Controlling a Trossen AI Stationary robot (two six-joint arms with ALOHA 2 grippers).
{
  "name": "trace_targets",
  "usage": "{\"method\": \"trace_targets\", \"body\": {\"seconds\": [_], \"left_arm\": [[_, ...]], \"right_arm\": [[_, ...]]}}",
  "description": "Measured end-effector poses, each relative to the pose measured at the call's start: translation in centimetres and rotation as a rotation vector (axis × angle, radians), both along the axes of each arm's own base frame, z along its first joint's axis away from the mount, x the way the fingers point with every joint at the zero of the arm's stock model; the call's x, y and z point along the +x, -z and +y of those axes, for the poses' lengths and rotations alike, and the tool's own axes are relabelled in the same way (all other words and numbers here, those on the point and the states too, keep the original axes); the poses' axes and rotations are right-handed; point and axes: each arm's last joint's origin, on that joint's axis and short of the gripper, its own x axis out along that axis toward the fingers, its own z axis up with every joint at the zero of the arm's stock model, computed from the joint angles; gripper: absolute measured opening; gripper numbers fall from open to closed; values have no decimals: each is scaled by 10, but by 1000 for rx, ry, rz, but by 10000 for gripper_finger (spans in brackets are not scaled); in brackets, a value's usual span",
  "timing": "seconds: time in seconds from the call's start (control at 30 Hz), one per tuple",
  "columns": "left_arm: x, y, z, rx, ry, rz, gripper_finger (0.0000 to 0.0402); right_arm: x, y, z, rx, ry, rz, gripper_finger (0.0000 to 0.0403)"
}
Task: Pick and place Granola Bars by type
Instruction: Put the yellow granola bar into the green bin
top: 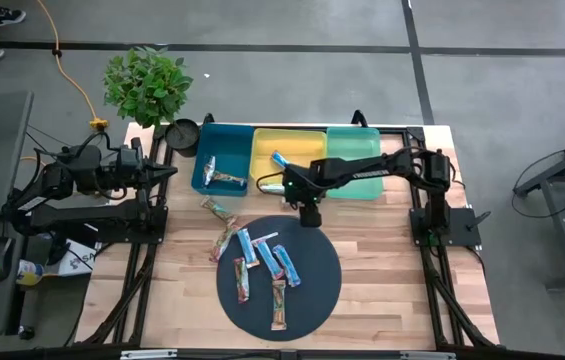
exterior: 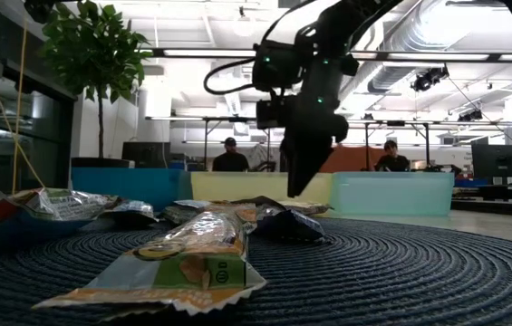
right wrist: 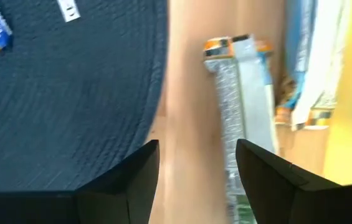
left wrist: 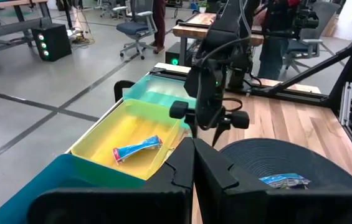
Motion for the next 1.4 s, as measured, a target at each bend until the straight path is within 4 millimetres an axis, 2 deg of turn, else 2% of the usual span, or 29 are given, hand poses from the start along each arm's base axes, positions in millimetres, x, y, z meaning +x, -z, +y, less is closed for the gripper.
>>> {"method": "trace_targets", "body": {"seconds": [0.6, 1.17, 1.4], "left_arm": [[0, 0, 0, 0, 0, -1, 0], [0, 0, 0, -1, 1, -1, 0], [0, 0, 0, -1, 1, 0, 0]], "right_arm": [[-6, 9, -27, -64, 15, -19, 197], [5, 27, -18, -52, -25, -38, 197], [8, 37, -15, -53, 24, -13, 186]]}}
